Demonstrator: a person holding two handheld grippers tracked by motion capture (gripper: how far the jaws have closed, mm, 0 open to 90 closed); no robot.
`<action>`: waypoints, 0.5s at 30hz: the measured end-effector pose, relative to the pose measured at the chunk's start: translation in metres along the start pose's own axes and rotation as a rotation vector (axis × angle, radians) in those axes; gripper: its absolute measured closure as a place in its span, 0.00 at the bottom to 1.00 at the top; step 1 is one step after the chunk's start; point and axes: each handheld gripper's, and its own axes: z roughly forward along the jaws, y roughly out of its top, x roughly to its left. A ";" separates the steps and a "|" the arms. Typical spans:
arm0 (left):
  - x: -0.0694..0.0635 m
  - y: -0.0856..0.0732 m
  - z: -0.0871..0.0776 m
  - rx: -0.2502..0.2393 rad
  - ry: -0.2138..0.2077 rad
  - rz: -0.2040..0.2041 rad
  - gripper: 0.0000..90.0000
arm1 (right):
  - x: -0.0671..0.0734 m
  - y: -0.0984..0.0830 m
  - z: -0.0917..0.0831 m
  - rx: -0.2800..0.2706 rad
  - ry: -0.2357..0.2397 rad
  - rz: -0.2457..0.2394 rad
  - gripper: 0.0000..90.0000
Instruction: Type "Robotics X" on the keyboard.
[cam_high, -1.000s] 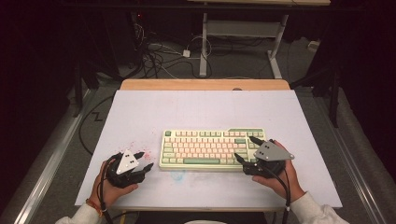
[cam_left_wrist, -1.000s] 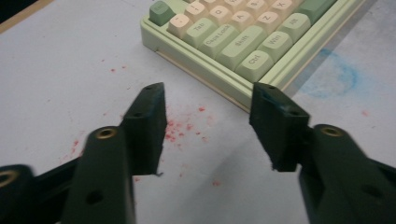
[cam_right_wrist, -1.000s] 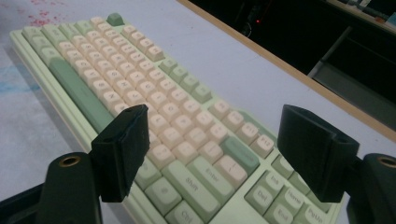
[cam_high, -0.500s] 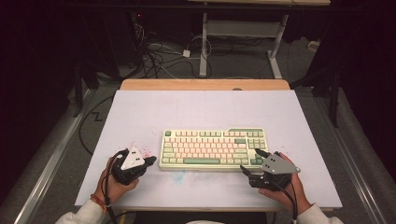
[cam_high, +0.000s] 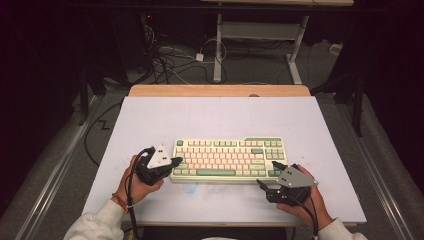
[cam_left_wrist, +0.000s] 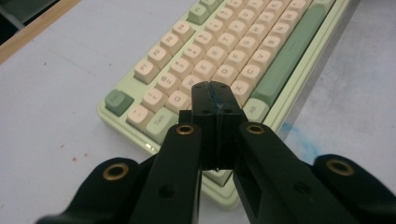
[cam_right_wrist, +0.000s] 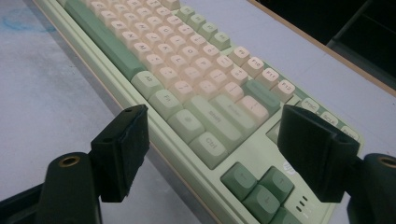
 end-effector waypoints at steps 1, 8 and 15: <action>0.000 0.003 0.002 0.007 -0.001 0.012 0.98 | 0.000 0.000 0.000 0.000 0.003 0.001 0.28; -0.002 0.020 0.018 0.054 -0.013 0.045 0.98 | 0.002 0.000 0.001 0.011 0.007 -0.016 0.28; -0.004 0.033 0.034 0.093 -0.037 0.075 0.98 | 0.004 0.000 0.003 0.018 0.014 -0.030 0.28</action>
